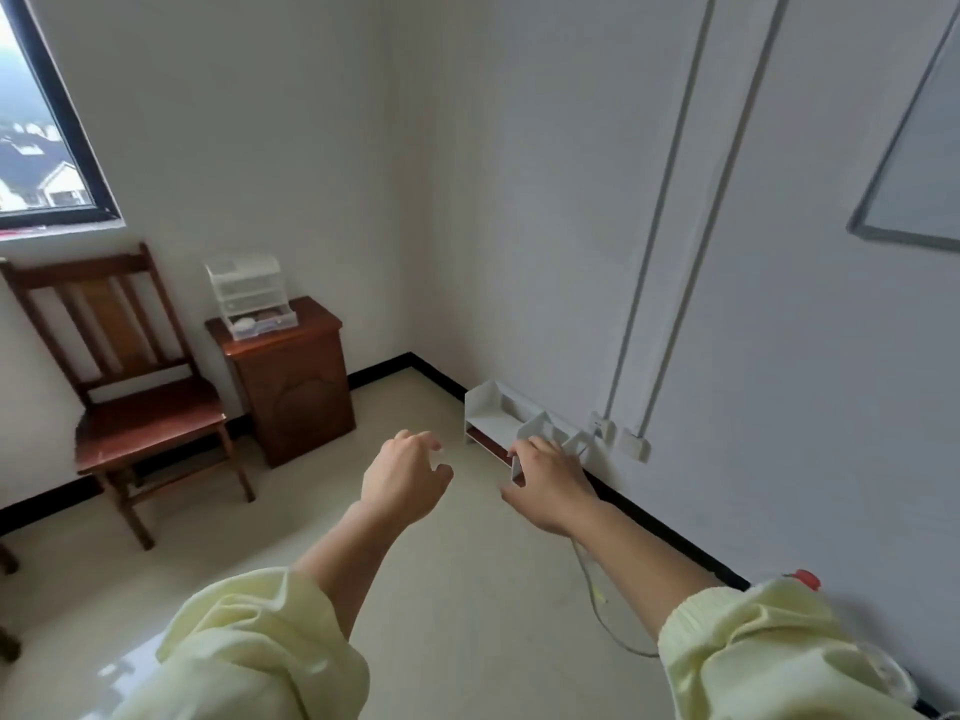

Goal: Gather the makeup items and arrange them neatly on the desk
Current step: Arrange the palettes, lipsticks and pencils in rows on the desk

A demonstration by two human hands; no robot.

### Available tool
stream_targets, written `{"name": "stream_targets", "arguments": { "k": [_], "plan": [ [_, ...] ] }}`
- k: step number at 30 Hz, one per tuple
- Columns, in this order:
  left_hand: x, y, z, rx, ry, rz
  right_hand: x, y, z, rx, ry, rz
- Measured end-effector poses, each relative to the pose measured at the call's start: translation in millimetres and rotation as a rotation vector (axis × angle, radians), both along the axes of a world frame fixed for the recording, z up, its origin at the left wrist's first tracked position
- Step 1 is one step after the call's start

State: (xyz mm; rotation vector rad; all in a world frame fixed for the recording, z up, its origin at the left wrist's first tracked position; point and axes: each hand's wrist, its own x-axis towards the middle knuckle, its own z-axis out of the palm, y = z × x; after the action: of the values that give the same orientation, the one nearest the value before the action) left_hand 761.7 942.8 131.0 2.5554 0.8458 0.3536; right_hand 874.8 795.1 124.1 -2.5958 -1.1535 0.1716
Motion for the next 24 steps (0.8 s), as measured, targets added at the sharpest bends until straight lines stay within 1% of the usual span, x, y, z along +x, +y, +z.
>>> {"name": "stream_targets", "arguments": {
  "k": [3, 5, 8, 15, 17, 22, 24],
  "plan": [
    [20.7, 73.1, -3.2, 0.014, -0.004, 0.018, 32.2, 80.8, 0.2, -0.020, -0.028, 0.052],
    [39.9, 144.1, -2.7, 0.022, 0.019, 0.048, 60.3, 155.7, 0.6, -0.019, -0.038, 0.069],
    [62.4, 226.8, 2.8, 0.046, 0.062, 0.085, 90.3, 241.8, 4.1, -0.020, -0.050, 0.090],
    [121.0, 385.4, 1.8, 0.059, 0.073, 0.145, 153.8, 423.5, 0.3, -0.073, -0.049, 0.167],
    [134.3, 414.5, -0.3, 0.082, 0.081, 0.150, 165.8, 454.4, 0.0, -0.086, -0.043, 0.179],
    [195.1, 529.6, -22.5, 0.080, 0.108, 0.214, 225.9, 577.8, -16.7, -0.104, -0.072, 0.266],
    [223.1, 575.1, -31.5, 0.063, 0.126, 0.248, 255.2, 625.3, -21.3, -0.145, -0.097, 0.295]
  ]
}}
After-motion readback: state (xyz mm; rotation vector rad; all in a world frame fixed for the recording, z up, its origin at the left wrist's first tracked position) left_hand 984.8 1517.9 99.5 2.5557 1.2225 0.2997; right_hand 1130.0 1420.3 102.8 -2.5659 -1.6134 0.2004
